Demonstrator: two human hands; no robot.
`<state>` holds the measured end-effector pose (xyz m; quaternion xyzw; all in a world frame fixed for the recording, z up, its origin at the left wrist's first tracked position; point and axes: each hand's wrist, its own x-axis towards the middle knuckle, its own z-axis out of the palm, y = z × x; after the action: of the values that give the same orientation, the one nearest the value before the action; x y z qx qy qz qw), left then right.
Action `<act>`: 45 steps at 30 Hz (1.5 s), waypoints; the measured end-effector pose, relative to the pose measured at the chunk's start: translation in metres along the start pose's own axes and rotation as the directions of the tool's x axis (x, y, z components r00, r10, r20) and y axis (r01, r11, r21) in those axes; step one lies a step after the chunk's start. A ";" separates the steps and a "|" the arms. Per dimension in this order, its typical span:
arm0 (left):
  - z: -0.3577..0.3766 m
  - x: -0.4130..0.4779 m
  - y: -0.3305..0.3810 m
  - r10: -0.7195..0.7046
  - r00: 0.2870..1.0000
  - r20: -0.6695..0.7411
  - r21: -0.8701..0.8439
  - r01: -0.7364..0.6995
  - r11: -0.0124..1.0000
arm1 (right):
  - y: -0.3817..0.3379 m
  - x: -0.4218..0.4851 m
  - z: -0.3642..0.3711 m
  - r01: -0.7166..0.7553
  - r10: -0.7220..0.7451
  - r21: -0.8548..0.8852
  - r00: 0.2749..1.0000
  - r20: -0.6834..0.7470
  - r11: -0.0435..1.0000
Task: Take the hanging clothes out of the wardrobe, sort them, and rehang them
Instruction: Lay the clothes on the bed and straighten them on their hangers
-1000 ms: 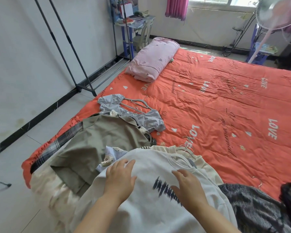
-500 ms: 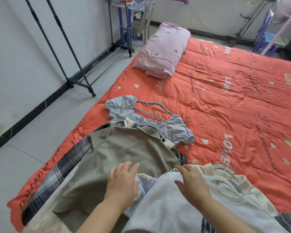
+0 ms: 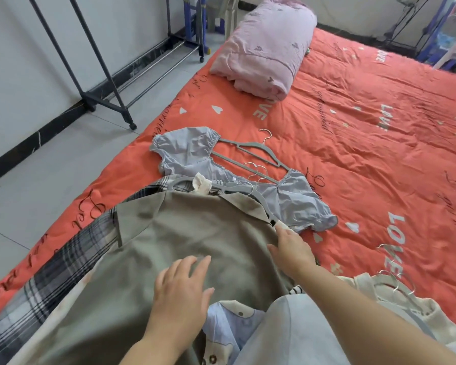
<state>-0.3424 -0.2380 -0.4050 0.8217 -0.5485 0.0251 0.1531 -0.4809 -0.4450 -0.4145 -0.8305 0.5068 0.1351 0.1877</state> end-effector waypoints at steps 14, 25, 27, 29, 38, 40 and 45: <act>0.020 -0.024 -0.002 -0.007 0.999 -0.042 -0.079 0.003 0.997 | -0.001 0.006 0.033 -0.033 0.044 0.142 0.996 -0.080 0.989; 0.021 -0.042 -0.004 -0.017 1.000 -0.003 -0.101 0.017 0.995 | -0.001 -0.003 0.044 -0.012 0.046 0.186 0.982 -0.181 0.983; 0.021 -0.045 -0.003 -0.027 1.000 0.009 -0.113 0.028 0.993 | 0.002 -0.009 0.045 0.021 0.029 0.204 0.971 -0.237 0.979; 0.017 -0.046 -0.002 -0.028 1.000 0.009 -0.110 0.029 0.994 | 0.002 -0.018 0.042 0.087 -0.014 0.214 0.947 -0.320 0.973; -0.073 0.023 0.000 -0.068 0.991 -0.113 -0.112 0.055 0.992 | -0.013 -0.072 -0.025 0.387 -0.210 0.117 0.702 -0.680 0.915; -0.100 0.042 0.003 -0.065 0.986 -0.151 -0.104 0.049 0.993 | -0.020 -0.086 -0.050 0.417 -0.232 0.117 0.693 -0.683 0.901; -0.166 0.070 0.009 -0.019 0.979 -0.202 -0.081 0.002 0.997 | -0.034 -0.132 -0.124 0.544 -0.317 0.133 0.651 -0.690 0.828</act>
<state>-0.3023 -0.2574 -0.2304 0.8109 -0.5263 0.0856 0.2411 -0.5057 -0.3824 -0.2428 -0.8787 0.3391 -0.2924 0.1656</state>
